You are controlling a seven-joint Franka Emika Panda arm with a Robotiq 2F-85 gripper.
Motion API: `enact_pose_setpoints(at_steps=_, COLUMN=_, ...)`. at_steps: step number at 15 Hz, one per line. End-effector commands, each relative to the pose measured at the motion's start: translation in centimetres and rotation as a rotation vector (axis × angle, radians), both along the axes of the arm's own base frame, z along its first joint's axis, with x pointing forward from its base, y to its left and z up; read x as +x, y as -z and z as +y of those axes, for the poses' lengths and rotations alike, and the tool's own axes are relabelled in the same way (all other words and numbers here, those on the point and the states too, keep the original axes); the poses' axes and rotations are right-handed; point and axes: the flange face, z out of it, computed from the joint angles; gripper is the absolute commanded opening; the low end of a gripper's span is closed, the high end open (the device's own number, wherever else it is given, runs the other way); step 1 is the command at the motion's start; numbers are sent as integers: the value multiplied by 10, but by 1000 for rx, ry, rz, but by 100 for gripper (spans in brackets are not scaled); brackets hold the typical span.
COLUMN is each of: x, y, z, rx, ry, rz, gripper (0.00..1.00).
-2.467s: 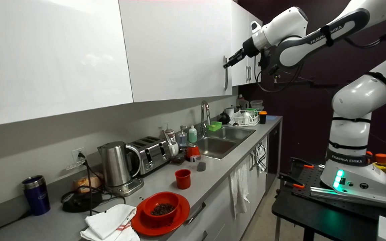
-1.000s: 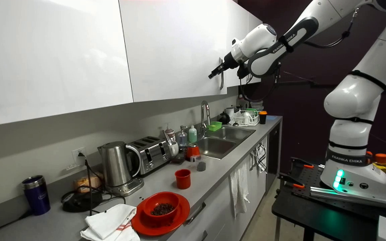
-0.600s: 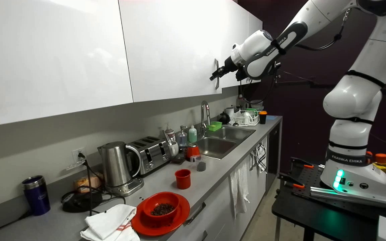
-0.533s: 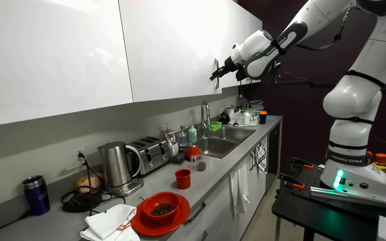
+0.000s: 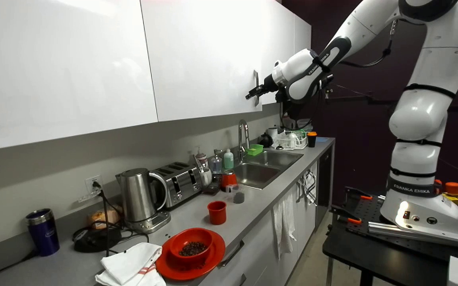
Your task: Close the overhead cabinet door
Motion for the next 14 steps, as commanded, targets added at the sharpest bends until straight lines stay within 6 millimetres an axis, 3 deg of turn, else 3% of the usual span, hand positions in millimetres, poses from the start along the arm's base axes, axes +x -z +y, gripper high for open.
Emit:
enact_pose_setpoints(at_steps=1, x=3, y=-30, z=9, rx=12, ry=-22, rz=-59, gripper=100)
enact_pose_setpoints(at_steps=10, x=-29, y=-87, z=12, rx=-11, ry=-6, rz=-180, gripper=100)
enact_pose_setpoints(at_steps=14, x=-33, y=-94, z=16, rx=-5, ry=6, rz=-195, gripper=100)
